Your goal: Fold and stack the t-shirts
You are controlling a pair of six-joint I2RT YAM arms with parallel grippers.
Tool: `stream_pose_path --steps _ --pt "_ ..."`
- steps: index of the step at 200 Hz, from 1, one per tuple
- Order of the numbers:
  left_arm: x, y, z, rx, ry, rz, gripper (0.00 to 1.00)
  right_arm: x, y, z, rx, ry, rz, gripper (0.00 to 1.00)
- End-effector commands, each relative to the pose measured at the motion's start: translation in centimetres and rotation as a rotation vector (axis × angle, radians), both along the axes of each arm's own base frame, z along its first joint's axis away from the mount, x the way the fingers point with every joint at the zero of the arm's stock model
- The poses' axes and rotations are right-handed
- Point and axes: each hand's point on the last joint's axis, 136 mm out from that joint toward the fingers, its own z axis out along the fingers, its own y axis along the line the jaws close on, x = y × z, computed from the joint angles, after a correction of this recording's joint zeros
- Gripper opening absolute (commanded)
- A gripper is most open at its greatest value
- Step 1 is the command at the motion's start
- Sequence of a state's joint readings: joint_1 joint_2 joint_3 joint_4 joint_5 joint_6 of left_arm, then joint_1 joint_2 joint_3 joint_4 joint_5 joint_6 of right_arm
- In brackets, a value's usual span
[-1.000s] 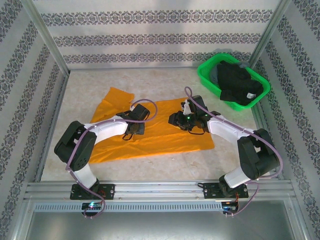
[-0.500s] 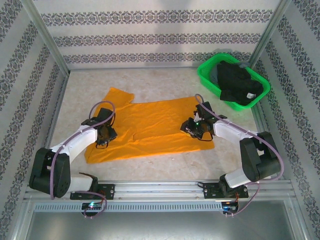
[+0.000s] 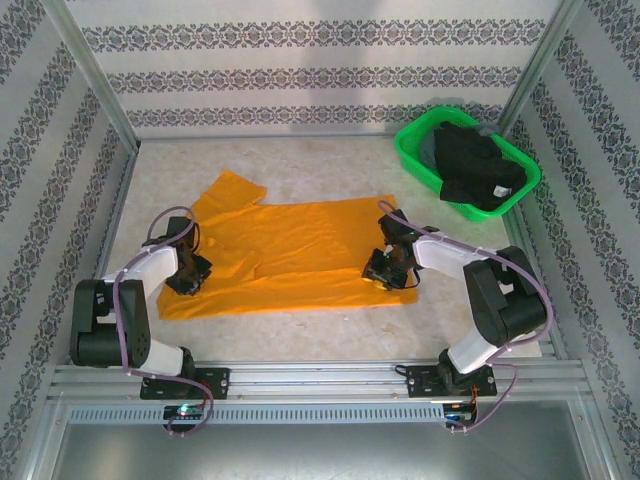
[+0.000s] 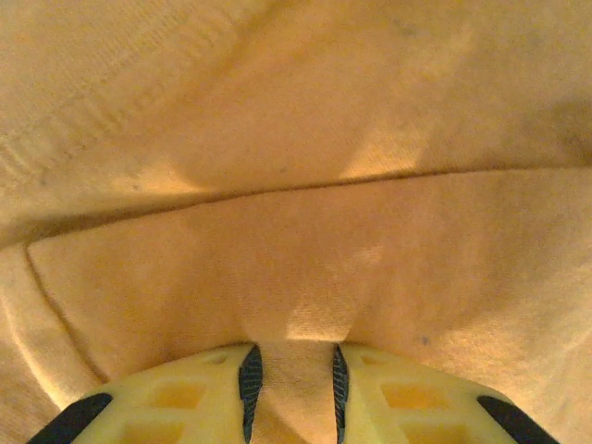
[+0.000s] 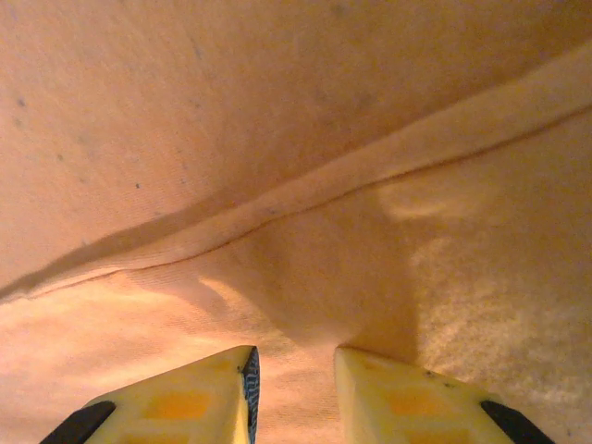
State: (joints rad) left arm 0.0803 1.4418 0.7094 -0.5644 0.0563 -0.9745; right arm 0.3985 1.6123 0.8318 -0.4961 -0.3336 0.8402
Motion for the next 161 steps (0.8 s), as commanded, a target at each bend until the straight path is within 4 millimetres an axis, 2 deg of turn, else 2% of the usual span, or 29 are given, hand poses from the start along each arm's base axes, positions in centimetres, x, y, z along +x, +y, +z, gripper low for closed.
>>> stream_pose_path --steps 1,17,32,48,67,87,101,122,147,161 --pt "-2.9 2.1 -1.5 0.047 0.117 0.042 0.31 -3.4 -0.3 -1.4 -0.071 0.136 0.011 0.32" --pt "-3.6 3.1 -1.3 0.053 0.133 0.069 0.31 -4.7 1.0 -1.3 -0.033 0.171 0.01 0.32" --pt "-3.7 3.8 -1.0 0.051 0.125 0.089 0.31 -5.0 2.2 -0.9 0.002 0.169 0.012 0.33" --pt "-3.2 5.0 0.4 0.087 0.113 0.099 0.31 -4.3 3.4 0.4 0.053 0.14 0.018 0.34" --pt "-1.2 6.5 3.1 0.154 0.071 0.109 0.36 -2.6 3.9 2.5 0.068 0.075 0.018 0.36" --pt "3.7 6.7 5.6 0.165 -0.044 0.106 0.39 1.2 3.3 5.3 0.053 -0.082 0.005 0.4" --pt "8.2 6.3 7.3 0.182 -0.131 0.054 0.43 4.3 3.1 7.3 0.078 -0.201 -0.007 0.44" --pt "14.5 5.3 7.8 0.144 -0.233 -0.019 0.44 8.4 3.6 9.2 0.132 -0.332 0.02 0.44" --pt "20.5 5.7 8.0 0.161 -0.339 -0.081 0.41 12.0 3.6 10.2 0.153 -0.424 0.047 0.44" --pt "23.4 5.9 7.3 0.167 -0.371 -0.125 0.4 13.5 3.5 10.5 0.175 -0.454 0.04 0.44"
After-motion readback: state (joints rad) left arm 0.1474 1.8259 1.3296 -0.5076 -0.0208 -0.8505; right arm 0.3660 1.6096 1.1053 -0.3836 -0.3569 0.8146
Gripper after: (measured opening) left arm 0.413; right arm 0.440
